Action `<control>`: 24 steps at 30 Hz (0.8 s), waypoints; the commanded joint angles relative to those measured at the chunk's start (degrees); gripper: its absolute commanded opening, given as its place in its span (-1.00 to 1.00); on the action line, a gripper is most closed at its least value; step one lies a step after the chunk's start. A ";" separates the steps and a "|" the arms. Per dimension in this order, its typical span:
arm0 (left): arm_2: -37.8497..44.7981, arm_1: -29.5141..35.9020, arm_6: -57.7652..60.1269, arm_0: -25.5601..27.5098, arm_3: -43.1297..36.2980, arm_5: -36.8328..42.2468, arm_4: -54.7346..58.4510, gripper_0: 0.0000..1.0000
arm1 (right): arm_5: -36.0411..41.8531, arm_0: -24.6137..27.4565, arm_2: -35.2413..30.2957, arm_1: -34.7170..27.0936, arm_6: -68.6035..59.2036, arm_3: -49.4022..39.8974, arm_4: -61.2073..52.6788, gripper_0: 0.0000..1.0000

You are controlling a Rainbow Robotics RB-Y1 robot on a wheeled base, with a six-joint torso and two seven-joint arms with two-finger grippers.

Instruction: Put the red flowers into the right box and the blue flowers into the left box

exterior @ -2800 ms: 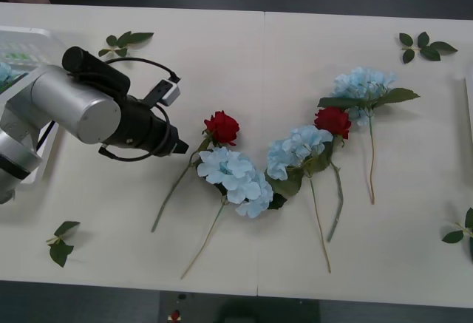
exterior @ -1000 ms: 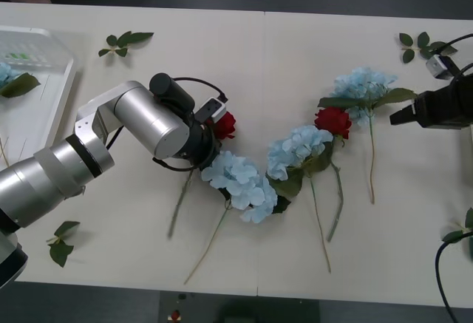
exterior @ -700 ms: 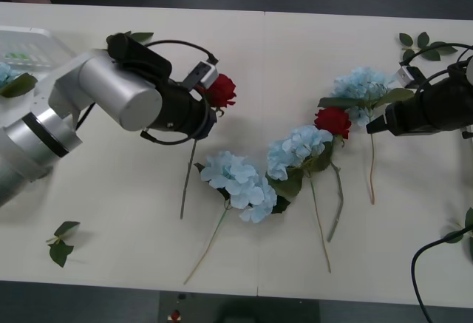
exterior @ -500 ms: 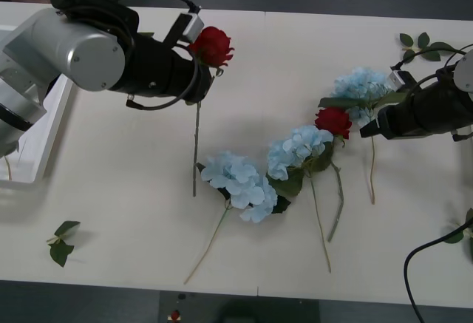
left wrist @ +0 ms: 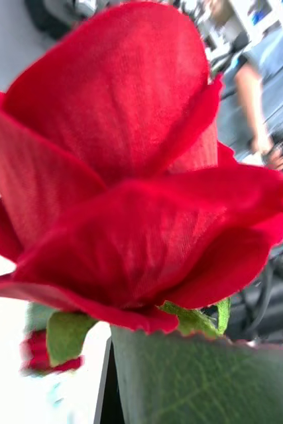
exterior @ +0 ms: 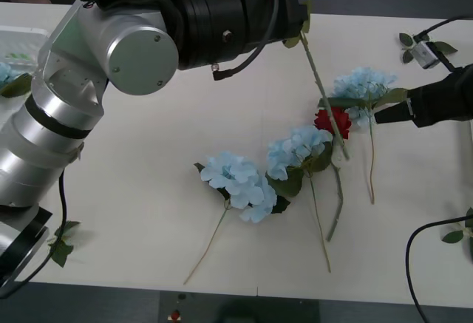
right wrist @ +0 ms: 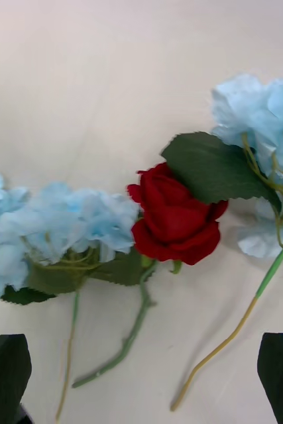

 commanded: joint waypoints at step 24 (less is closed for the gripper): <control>-0.39 -8.28 3.09 -7.10 -2.07 -2.54 -11.43 -1.00 | 7.02 0.80 -3.02 -8.07 -6.92 -1.98 -47.03 1.00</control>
